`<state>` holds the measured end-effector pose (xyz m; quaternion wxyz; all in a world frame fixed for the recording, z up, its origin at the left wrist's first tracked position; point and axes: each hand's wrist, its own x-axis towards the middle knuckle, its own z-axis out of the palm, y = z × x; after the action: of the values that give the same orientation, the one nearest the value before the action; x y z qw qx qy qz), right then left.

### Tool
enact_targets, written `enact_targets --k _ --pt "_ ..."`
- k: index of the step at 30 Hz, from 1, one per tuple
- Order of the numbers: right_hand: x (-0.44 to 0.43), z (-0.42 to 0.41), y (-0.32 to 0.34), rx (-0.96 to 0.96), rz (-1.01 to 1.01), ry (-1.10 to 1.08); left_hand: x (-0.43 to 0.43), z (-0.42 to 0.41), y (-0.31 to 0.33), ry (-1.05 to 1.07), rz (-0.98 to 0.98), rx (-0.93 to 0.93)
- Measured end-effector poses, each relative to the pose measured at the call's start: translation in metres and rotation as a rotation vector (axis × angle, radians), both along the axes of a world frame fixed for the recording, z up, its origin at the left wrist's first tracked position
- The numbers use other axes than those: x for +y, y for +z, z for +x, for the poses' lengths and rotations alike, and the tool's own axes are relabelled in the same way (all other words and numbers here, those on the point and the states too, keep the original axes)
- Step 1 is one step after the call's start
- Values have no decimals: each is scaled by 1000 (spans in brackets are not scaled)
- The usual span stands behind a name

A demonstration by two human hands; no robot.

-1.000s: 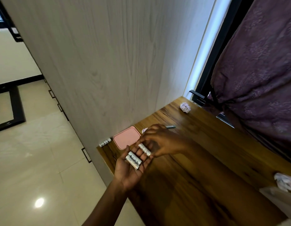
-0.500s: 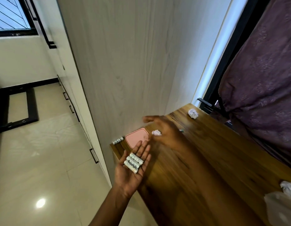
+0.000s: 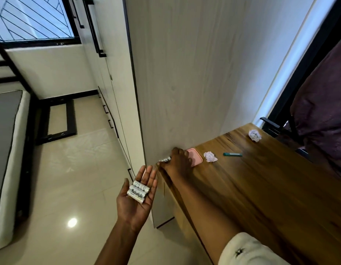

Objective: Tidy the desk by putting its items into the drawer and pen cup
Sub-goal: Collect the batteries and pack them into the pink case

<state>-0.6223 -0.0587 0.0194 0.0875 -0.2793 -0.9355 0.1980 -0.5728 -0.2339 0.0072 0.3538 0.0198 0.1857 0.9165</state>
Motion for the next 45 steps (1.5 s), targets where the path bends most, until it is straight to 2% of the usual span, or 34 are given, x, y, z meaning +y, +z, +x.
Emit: enact_targets --k 6,10,12,15,17,19,21,25,29,33,36,40,42,45 --pt "-5 -7 -10 75 36 -16 -2 6 -2 6 105 -172" --pt "-3 -3 -7 121 4 30 3 14 15 107 75 -168" --pt "3 5 4 131 -7 66 7 16 22 79 74 -156" --pt "20 30 35 254 -180 194 14 20 29 -15 49 -162" --pt "33 56 67 298 -313 381 21 26 35 -83 -12 -179" --pt "42 82 100 180 -358 626 30 31 40 -131 -92 -207" --pt "46 107 126 41 -313 803 41 40 44 -170 -138 -223" --pt "53 142 139 -143 -117 919 63 62 55 -258 -153 -210" --pt "65 173 127 -188 -87 845 82 84 63 -344 -125 -190" --pt "74 212 131 -153 65 769 106 102 57 -444 -153 -187" --pt "84 240 132 -172 -18 660 124 118 50 -526 -226 -180" --pt "101 278 128 -155 -103 554 151 141 46 -614 -222 -193" --pt "115 300 121 -79 -177 465 166 151 43 -697 -201 -172" --pt "142 343 106 200 -324 211 194 166 35 -854 -101 -96"
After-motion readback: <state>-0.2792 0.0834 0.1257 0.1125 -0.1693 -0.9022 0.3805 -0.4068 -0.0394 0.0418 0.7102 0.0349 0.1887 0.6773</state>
